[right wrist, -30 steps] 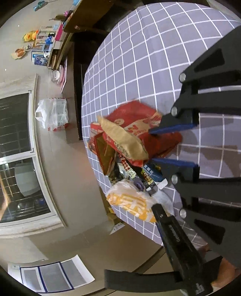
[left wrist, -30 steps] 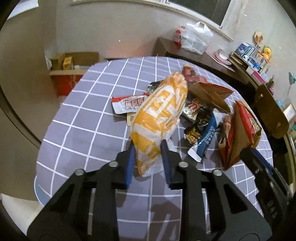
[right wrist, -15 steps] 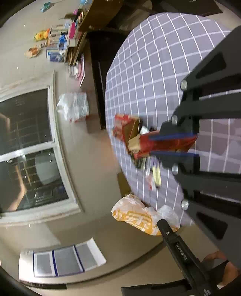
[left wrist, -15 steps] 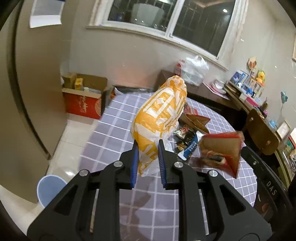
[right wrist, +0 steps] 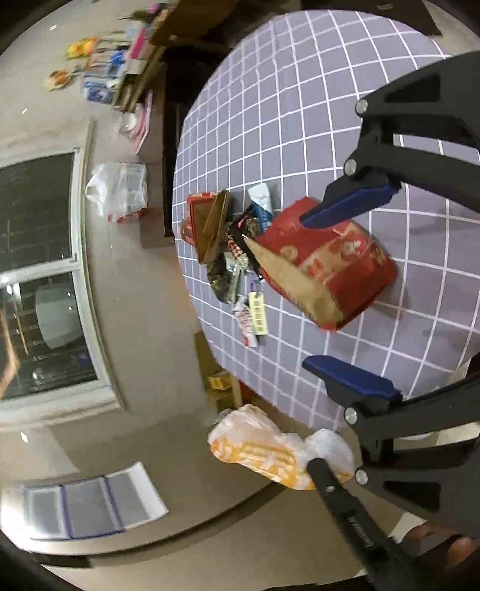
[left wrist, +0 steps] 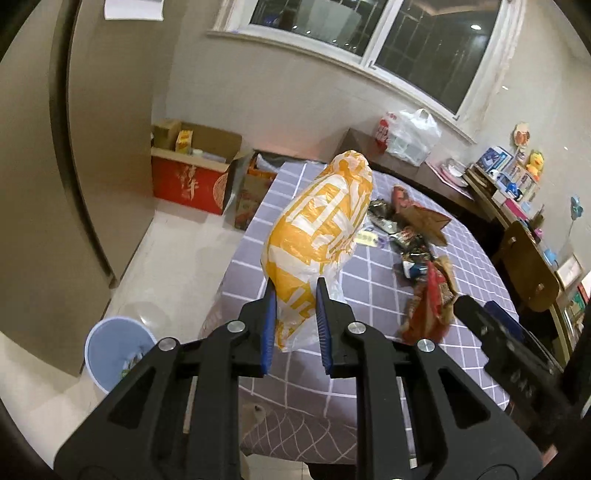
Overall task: Collect trash
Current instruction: 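Carry both bags to the bin while the right tool drops the red bag inside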
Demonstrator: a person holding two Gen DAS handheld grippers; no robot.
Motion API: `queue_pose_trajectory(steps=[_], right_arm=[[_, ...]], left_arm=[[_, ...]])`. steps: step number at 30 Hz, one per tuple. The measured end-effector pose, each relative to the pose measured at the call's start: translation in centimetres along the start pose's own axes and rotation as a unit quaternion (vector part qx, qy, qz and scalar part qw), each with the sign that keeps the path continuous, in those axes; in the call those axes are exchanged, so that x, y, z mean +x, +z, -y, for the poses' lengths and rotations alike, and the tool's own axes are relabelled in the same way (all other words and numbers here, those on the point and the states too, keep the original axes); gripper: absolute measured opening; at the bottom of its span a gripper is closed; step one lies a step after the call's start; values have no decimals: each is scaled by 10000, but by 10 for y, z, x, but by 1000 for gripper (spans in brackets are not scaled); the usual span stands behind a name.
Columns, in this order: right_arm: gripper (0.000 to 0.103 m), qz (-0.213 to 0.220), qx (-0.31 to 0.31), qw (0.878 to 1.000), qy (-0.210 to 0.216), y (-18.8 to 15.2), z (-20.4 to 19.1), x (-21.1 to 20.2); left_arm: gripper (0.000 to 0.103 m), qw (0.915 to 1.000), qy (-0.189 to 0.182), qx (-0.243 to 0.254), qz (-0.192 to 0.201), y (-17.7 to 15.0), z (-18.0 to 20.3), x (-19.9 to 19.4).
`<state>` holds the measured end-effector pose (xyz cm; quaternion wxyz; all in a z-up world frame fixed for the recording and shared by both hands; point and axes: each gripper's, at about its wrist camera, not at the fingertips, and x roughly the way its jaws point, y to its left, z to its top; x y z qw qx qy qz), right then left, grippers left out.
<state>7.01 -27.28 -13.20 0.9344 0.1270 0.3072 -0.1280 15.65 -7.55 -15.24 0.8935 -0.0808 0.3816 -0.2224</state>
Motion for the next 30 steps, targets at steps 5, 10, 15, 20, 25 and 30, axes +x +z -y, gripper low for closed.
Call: queue_pose_trajectory(steps=[5, 10, 15, 20, 25, 30], right_arm=[[82, -241, -550, 9973, -415, -9, -23, 27], [53, -446, -406, 9955, -728, -10, -12, 58], [32, -200, -276, 9980, -526, -5, 0, 43], [31, 247, -166, 9996, 23, 5, -10, 3], [31, 503, -380, 9972, 396, 13, -48, -23], [31, 455, -689, 9923, 923, 13, -100, -27]], left_arm=[[20, 9999, 50, -66, -86, -2, -4, 11], [20, 9997, 43, 15, -223, -6, -3, 23], [20, 9998, -97, 5, -166, -3, -3, 19], [19, 9995, -244, -182, -22, 1, -17, 2], [19, 9989, -183, -369, 215, 2, -39, -25], [19, 9973, 34, -619, 393, 1, -77, -50]])
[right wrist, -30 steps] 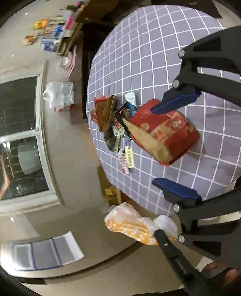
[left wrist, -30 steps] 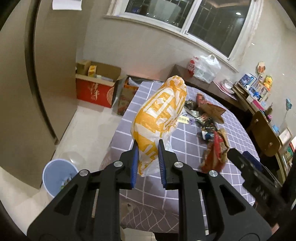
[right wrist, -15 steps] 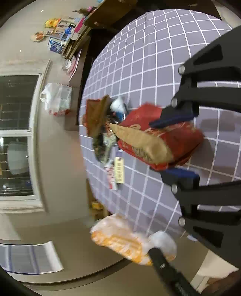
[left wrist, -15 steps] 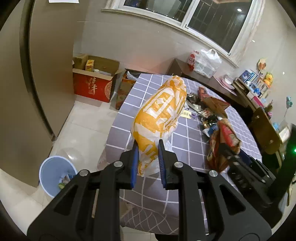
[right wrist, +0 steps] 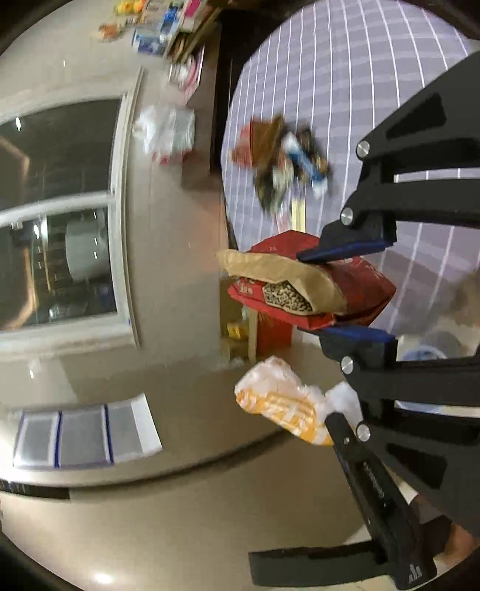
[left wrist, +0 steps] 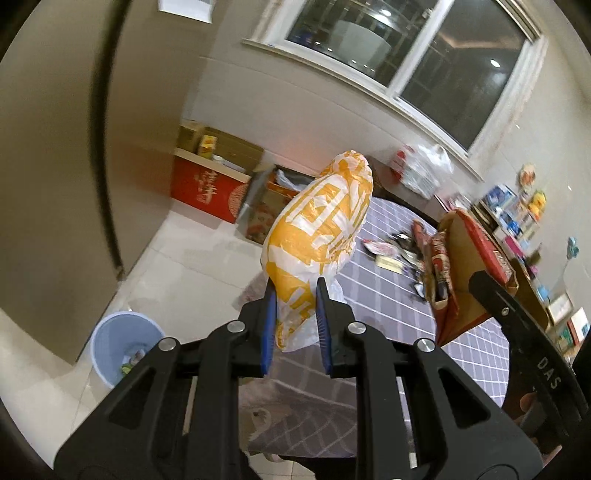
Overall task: Collect trash
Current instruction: 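Carry both bags to the bin while the right tool drops the red bag inside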
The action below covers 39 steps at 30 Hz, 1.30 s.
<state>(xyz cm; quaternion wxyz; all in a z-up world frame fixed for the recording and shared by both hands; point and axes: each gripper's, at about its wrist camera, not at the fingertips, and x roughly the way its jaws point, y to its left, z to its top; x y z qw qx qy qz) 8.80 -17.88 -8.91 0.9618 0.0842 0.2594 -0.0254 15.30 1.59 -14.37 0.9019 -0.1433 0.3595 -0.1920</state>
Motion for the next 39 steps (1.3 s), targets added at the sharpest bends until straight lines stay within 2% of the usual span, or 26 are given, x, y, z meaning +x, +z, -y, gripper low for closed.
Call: queue_pose_trajectory(steps=[5, 11, 17, 19, 20, 21, 22, 27, 33, 39], right_arm=[[31, -391, -246, 9965, 700, -9, -53, 32], [31, -883, -657, 9831, 1460, -33, -122, 79], [33, -1229, -952, 9692, 1910, -54, -177, 120], [37, -1248, -995, 9654, 2061, -59, -192, 133], [43, -1199, -1034, 9641, 2133, -62, -200, 142], [63, -1220, -1081, 9631, 2139, -65, -203, 147], [68, -1266, -1128, 9627, 2107, -67, -206, 154], [68, -1488, -1105, 9612, 2043, -80, -209, 169], [74, -1351, -1342, 9646, 1827, -83, -205, 160], [77, -1286, -1221, 9688, 1730, -83, -193, 154]], left_arm=[[19, 9985, 404, -361, 55, -2, -56, -15], [19, 9915, 965, -868, -42, -10, -129, -20], [19, 9825, 1441, -1177, -58, -16, -180, -27], [19, 9793, 1613, -1223, -58, -17, -192, -28], [19, 9777, 1690, -1241, -69, -18, -198, -28], [19, 9757, 1782, -1274, -103, -19, -205, -28], [19, 9744, 1826, -1303, -128, -18, -210, -26], [19, 9697, 2018, -1355, -258, -21, -225, -19], [20, 9704, 1972, -1329, -428, -21, -222, 0], [20, 9716, 1951, -1230, -533, -24, -216, 8]])
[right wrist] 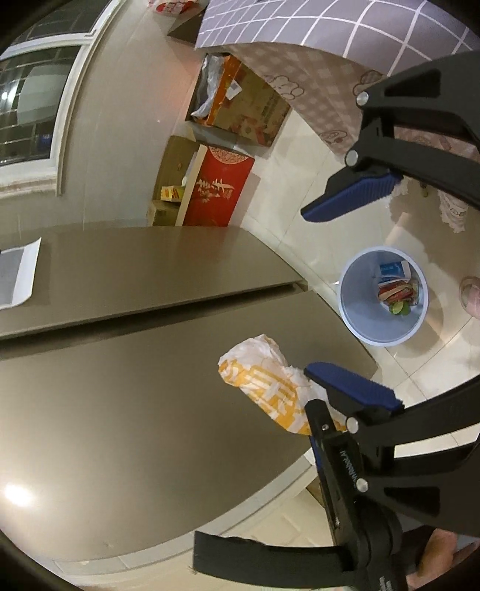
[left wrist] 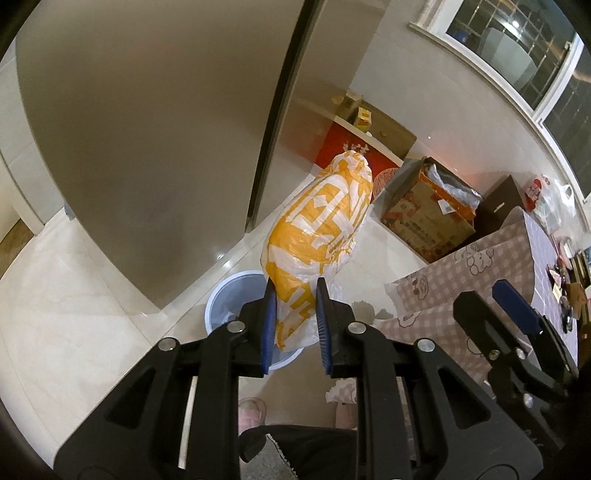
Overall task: Collect trash
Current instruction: 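Carry both bags to the bin while the right tool drops the red bag inside, then open the left tool over the blue bin to drop the yellow bag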
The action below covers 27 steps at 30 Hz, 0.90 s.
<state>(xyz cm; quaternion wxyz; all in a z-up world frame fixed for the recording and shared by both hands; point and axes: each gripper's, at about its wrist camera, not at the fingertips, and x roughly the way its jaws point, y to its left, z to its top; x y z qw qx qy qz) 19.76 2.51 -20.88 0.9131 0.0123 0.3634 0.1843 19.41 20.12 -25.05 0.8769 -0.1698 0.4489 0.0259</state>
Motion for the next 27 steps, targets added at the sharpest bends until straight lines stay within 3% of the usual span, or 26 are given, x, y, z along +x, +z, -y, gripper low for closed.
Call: queue_pose_trajectory(steps=[13, 15, 16, 17, 27], right_arm=[[80, 78, 339, 9994, 7, -2, 19, -4], [80, 92, 353, 9993, 11, -2, 20, -5], [80, 96, 354, 9993, 11, -3, 20, -5], [80, 100, 360, 9993, 9, -3, 20, -6], [81, 106, 432, 9990, -28, -4, 18, -15]], left_arm=[[22, 9999, 91, 81, -96, 6, 7, 11], [31, 9999, 144, 36, -75, 6, 7, 10], [54, 9997, 250, -19, -47, 6, 6, 10], [63, 9996, 288, -36, -18, 6, 6, 10], [65, 9991, 359, 137, 205, 0, 20, -9]])
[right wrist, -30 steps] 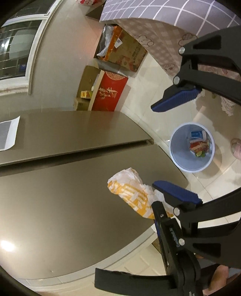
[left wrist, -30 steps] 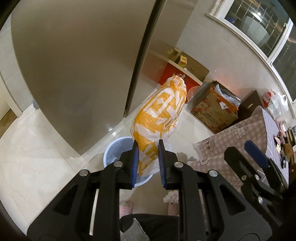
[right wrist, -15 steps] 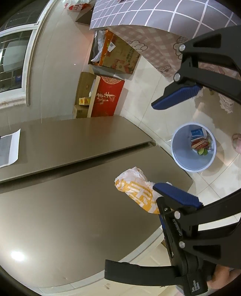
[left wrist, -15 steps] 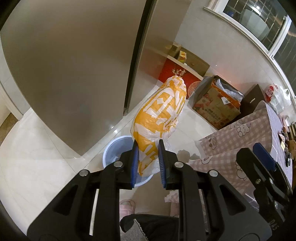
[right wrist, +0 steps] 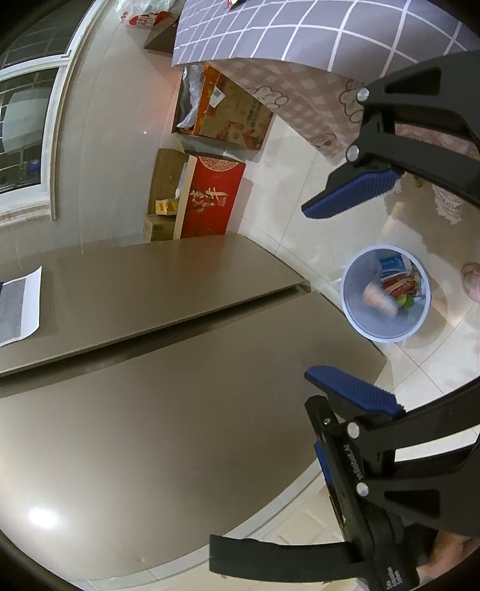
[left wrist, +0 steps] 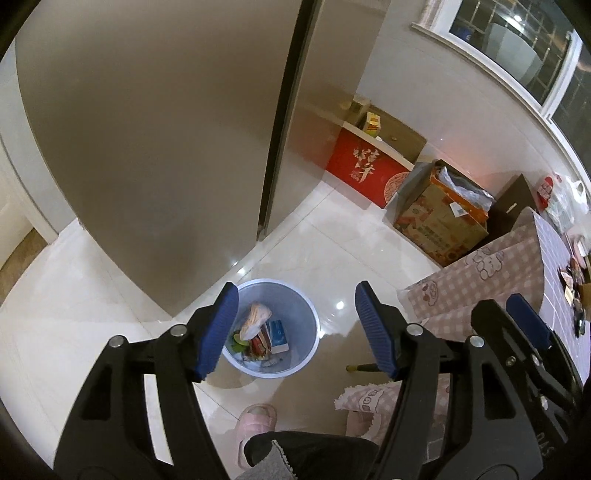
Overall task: Collect trash
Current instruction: 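Open the left tool over the blue bin to drop the yellow bag, then move both open tools back over the table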
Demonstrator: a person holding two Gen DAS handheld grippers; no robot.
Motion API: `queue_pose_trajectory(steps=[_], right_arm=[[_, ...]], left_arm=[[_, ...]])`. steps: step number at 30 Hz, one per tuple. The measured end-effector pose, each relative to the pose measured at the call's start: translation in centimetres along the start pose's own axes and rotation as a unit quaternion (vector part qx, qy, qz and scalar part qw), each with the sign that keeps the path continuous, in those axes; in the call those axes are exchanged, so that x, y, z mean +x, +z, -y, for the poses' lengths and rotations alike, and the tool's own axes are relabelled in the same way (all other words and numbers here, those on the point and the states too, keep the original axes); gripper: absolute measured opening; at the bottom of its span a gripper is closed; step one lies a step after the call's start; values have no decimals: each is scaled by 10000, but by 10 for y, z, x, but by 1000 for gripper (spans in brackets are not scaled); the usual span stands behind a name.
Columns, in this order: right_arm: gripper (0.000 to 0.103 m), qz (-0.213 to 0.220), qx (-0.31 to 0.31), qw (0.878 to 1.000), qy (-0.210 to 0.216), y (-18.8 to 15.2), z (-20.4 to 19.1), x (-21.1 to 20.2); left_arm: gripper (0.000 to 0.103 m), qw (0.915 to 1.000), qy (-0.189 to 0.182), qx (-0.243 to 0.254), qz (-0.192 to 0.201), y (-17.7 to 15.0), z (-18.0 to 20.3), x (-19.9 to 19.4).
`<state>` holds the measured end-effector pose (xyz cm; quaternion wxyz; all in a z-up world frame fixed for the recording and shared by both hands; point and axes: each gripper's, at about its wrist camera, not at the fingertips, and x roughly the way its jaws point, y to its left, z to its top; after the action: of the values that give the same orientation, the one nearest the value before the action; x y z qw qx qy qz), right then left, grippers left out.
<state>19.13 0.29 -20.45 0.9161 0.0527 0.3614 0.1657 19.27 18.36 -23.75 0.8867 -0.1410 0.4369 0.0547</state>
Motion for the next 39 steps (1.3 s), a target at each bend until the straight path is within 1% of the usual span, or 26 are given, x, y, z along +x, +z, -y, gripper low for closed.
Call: queue_pose_trajectory(steps=[3, 8, 11, 13, 16, 19, 22, 24, 25, 27, 30, 33, 35, 36, 37, 39], right_arm=[[82, 51, 7, 10000, -11, 0, 0, -7], [84, 159, 39, 9999, -53, 2, 6, -23], [86, 227, 87, 9997, -77, 4, 11, -32], [89, 322, 131, 9994, -89, 5, 17, -43], [93, 449, 185, 9987, -144, 6, 28, -59], [95, 594, 266, 9974, -300, 8, 41, -80], [96, 736, 397, 9954, -468, 8, 63, -104], [98, 897, 414, 9932, -612, 7, 77, -122], [98, 1061, 396, 9907, -750, 5, 88, -135], [98, 1174, 353, 9882, -924, 2, 101, -149], [98, 1255, 398, 9839, -1206, 0, 131, -174], [98, 1344, 633, 9782, -1450, -8, 171, -203], [98, 1298, 870, 9739, -1649, -15, 201, -216], [98, 1226, 981, 9714, -1781, -20, 213, -222], [98, 1103, 1104, 9676, -1985, -24, 232, -227], [98, 964, 1224, 9620, -2242, -31, 255, -233]], left_arm=[[65, 9999, 38, 82, 79, -2, 4, -8], [65, 9998, -5, 151, 164, -4, 11, -21], [65, 9995, -11, 217, 240, -5, 20, -31], [66, 9991, -14, 279, 311, -6, 26, -39], [70, 9984, -120, 364, 419, -6, 38, -52], [71, 9973, -239, 487, 498, -9, 53, -62], [71, 9960, -407, 612, 513, -11, 72, -72], [71, 9945, -564, 699, 546, -13, 90, -80], [73, 9937, -626, 742, 565, -14, 97, -83], [77, 9912, -764, 897, 604, -18, 116, -88], [78, 9840, -982, 1345, 632, -27, 162, -94], [78, 9754, -1295, 1704, 524, -36, 204, -96], [78, 9644, -1579, 2076, 435, -45, 241, -95], [78, 9606, -1615, 2220, 427, -50, 254, -96], [78, 9549, -1642, 2437, 439, -56, 274, -95], [78, 9393, -1817, 2867, 491, -67, 314, -94]])
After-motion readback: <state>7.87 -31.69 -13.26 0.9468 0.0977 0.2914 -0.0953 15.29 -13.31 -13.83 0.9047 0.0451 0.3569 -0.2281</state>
